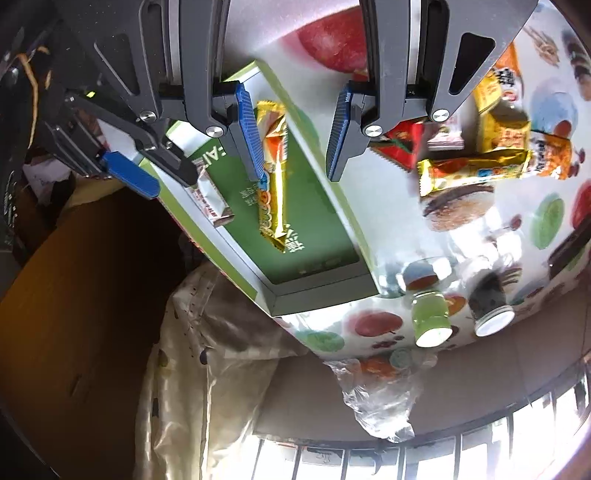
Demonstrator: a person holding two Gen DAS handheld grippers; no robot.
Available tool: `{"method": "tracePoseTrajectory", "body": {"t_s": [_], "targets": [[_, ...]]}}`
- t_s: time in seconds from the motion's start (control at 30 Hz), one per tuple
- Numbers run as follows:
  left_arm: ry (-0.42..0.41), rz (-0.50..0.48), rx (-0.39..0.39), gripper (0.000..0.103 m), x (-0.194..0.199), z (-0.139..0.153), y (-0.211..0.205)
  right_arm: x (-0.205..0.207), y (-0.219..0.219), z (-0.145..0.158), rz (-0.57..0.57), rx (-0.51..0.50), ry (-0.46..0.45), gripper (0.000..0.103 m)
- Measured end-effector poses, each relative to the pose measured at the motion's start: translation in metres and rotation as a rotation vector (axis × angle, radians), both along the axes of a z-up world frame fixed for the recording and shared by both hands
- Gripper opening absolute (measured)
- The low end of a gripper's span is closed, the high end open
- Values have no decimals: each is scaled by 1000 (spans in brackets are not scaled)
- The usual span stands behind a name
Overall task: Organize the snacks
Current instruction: 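Open both tools to release the wafer bar and candy packet in the box, then move both tools back to the pile and grasp the red chocolate packet with the right tool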
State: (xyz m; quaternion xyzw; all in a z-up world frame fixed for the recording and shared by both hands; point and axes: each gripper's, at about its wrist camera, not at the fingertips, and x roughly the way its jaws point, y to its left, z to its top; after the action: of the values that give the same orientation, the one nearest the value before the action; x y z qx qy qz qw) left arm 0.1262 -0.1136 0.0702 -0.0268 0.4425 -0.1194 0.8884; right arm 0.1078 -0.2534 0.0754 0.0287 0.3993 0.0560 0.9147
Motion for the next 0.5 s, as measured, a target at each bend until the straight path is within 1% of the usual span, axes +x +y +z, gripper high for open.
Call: {"method": "tracePoseTrajectory", "body": {"t_s": [0.23, 0.37, 0.5], "targets": [[-4, 48, 2, 37, -13, 2, 21, -13, 9, 7, 17, 34, -20, 40], [-12, 67, 13, 37, -23, 1, 32, -20, 19, 9, 42, 60, -25, 40], [-13, 90, 34, 37, -31, -1, 45, -24, 31, 8, 65, 64, -23, 40]]}}
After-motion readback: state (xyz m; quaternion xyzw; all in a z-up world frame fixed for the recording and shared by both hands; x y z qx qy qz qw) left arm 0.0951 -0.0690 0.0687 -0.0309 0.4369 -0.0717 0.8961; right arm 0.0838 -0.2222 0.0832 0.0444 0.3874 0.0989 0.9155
